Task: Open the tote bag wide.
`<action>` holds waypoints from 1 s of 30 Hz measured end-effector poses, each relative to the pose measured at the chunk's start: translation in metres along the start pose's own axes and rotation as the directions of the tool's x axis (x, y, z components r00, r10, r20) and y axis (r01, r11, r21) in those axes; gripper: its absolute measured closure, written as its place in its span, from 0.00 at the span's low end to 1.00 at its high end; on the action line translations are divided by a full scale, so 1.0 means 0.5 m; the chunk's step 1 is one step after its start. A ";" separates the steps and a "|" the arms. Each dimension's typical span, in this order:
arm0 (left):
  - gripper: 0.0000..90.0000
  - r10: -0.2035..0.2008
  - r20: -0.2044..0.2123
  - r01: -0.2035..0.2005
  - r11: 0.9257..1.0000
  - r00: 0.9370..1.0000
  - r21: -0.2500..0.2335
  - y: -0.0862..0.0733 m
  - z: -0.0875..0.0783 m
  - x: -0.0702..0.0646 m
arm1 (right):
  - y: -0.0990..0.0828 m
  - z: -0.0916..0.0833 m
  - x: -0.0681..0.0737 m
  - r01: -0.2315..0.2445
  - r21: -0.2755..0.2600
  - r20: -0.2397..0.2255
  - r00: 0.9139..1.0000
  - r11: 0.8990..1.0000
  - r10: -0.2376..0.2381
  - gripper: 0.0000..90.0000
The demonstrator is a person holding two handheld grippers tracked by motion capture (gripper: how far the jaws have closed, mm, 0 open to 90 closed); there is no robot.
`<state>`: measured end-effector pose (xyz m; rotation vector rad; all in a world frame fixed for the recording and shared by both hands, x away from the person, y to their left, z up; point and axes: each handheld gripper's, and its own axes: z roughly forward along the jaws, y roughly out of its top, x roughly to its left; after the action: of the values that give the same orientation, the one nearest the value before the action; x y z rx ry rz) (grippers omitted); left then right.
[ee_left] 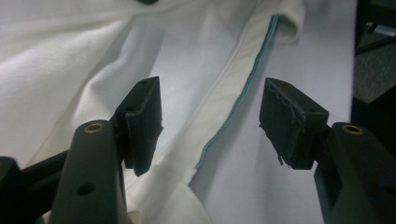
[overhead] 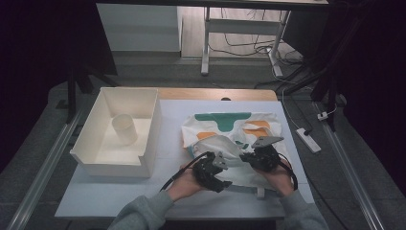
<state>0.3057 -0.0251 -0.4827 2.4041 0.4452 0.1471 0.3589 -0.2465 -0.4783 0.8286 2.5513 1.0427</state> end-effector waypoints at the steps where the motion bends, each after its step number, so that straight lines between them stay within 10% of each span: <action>1: 0.43 0.003 -0.001 -0.003 1.000 1.000 0.009 0.000 0.006 0.001 | 0.000 0.000 0.000 0.000 0.000 0.000 1.000 1.000 0.000 0.97; 20: 0.41 0.101 -0.032 -0.095 0.982 0.994 0.162 -0.008 0.056 -0.007 | 0.000 -0.006 -0.006 -0.016 -0.014 -0.008 1.000 1.000 0.016 0.97; 30: 0.74 0.089 -0.068 -0.078 0.986 0.994 0.150 -0.018 0.060 0.004 | 0.000 -0.007 -0.007 -0.019 -0.020 -0.007 1.000 1.000 0.019 0.97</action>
<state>0.3116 -0.0361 -0.5112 2.5708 0.4021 0.2494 0.3602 -0.2508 -0.4757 0.8473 2.5391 1.0776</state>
